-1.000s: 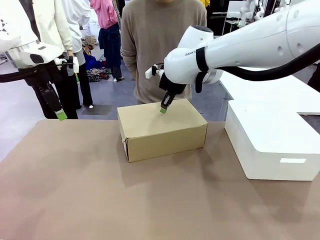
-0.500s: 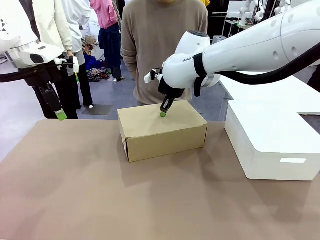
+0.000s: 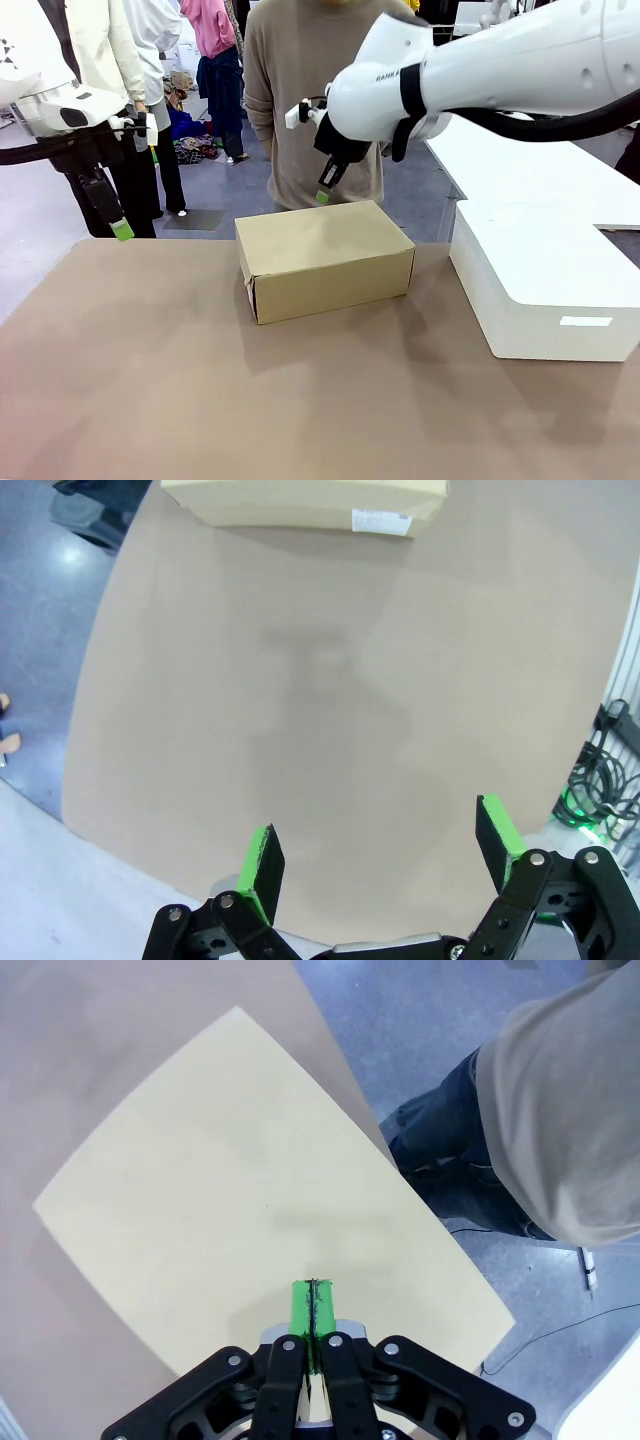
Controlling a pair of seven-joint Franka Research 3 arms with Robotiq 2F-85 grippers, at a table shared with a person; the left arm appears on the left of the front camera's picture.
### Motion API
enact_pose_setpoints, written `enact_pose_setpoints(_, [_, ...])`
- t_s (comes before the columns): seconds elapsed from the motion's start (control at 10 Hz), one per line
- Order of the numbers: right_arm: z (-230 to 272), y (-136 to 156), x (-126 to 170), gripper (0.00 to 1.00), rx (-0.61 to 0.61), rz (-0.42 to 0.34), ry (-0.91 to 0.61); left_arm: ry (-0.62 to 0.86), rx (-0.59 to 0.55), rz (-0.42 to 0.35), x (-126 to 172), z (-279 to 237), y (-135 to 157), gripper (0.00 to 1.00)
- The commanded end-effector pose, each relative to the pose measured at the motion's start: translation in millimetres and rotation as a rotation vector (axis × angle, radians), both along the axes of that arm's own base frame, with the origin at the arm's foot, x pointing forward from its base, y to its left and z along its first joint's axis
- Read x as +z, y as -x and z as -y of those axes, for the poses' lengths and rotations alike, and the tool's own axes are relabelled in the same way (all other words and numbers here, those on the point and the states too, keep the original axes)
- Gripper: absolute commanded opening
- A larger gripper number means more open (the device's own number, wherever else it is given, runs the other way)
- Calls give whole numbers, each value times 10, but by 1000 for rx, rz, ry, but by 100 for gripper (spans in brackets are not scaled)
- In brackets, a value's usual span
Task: Pack the shoes into the box.
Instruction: Press down on the lid of the Shoes Box.
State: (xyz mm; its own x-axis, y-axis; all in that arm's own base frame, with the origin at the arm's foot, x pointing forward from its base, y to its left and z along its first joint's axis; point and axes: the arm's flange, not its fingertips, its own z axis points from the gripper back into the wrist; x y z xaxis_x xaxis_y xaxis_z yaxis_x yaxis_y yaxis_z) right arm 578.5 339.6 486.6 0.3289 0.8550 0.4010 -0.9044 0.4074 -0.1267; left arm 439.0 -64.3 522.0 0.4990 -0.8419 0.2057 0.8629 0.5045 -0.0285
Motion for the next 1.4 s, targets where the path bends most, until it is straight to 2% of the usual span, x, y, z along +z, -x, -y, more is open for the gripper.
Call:
enact_pose_setpoints(0.0, [87, 146, 148, 0, 17, -30, -12, 14, 7, 6, -13, 3, 9, 100])
enact_pose_setpoints(0.2, [91, 244, 218, 0, 33, -15, -21, 14, 7, 6, -13, 3, 9, 100])
enact_pose_setpoints(0.3, [2, 116, 219, 0, 9, -1, 4, 14, 7, 6, -13, 3, 9, 100])
enact_pose_setpoints(0.7, [-7, 140, 209, 0, 13, -7, 8, 14, 7, 6, -13, 3, 9, 100])
enact_pose_setpoints(0.8, [63, 209, 362, 0, 13, -9, -4, 14, 7, 6, -13, 3, 9, 100])
enact_pose_setpoints(1.1, [524, 758, 808, 0, 28, -43, 13, 14, 7, 6, -13, 3, 9, 100])
enact_pose_setpoints(1.3, [791, 1148, 963, 40, 11, -87, 27, 14, 7, 6, -13, 3, 9, 100])
